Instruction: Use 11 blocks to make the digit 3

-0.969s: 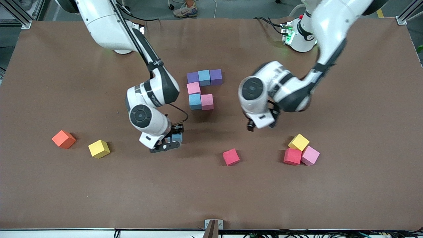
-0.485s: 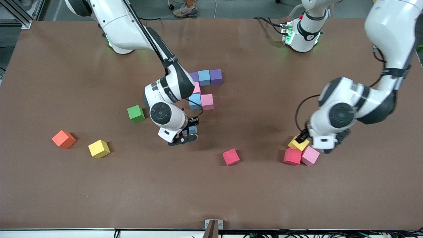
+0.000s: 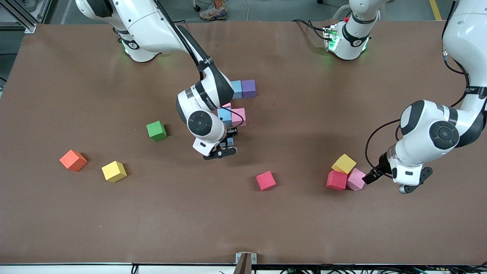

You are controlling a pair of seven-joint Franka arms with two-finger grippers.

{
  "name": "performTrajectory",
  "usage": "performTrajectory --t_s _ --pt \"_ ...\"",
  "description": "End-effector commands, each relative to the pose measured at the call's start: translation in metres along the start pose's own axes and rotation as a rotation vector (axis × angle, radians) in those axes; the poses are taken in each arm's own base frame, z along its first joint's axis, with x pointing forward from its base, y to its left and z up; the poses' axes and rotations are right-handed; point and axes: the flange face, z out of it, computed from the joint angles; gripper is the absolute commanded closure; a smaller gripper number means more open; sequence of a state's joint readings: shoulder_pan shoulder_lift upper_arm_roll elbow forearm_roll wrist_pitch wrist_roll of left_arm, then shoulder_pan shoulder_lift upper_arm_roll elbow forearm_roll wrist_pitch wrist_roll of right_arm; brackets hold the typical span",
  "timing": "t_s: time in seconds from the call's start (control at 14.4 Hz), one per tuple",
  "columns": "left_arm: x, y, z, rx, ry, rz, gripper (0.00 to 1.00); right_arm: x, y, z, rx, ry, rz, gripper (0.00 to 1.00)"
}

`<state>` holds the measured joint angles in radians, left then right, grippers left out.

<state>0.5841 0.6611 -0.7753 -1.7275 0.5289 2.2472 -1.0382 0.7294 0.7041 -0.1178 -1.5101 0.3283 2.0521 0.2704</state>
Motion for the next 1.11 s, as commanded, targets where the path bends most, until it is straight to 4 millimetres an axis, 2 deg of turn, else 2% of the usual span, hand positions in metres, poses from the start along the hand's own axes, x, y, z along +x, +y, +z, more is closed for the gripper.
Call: performTrajectory --t_s 0.0,0.14,0.28,0.35,0.48,0.69,0.83,0.9,1.04 --pt "-0.003 0.012 0.033 0.026 -0.001 -0.103 0.00 0.000 0.005 0.009 -0.002 -0.013 0.022 0.66" --pt "-0.004 0.014 0.052 0.072 0.028 -0.188 0.00 0.000 0.006 0.013 -0.002 -0.010 0.027 0.66" --pt "-0.006 0.028 0.063 0.069 0.032 -0.222 0.00 -0.002 0.005 0.021 -0.003 0.001 0.026 0.65" --pt "-0.006 0.029 0.070 0.070 0.026 -0.223 0.00 -0.002 0.007 0.024 -0.001 0.007 0.031 0.65" --pt "-0.002 0.030 0.075 0.042 0.036 -0.224 0.00 -0.005 0.004 0.027 -0.003 0.004 0.028 0.65" --pt "-0.003 0.027 0.085 0.038 0.028 -0.222 0.00 -0.008 0.005 0.029 -0.005 0.001 0.028 0.65" --pt "0.002 0.017 0.091 0.063 0.044 -0.225 0.01 -0.013 -0.003 0.034 -0.008 -0.001 0.016 0.65" --pt "0.002 0.017 0.091 0.065 0.046 -0.241 0.13 -0.013 -0.003 0.035 -0.008 0.002 0.015 0.65" --pt "0.001 0.018 0.092 0.065 0.045 -0.250 0.49 -0.018 -0.005 0.040 -0.013 -0.003 0.012 0.65"
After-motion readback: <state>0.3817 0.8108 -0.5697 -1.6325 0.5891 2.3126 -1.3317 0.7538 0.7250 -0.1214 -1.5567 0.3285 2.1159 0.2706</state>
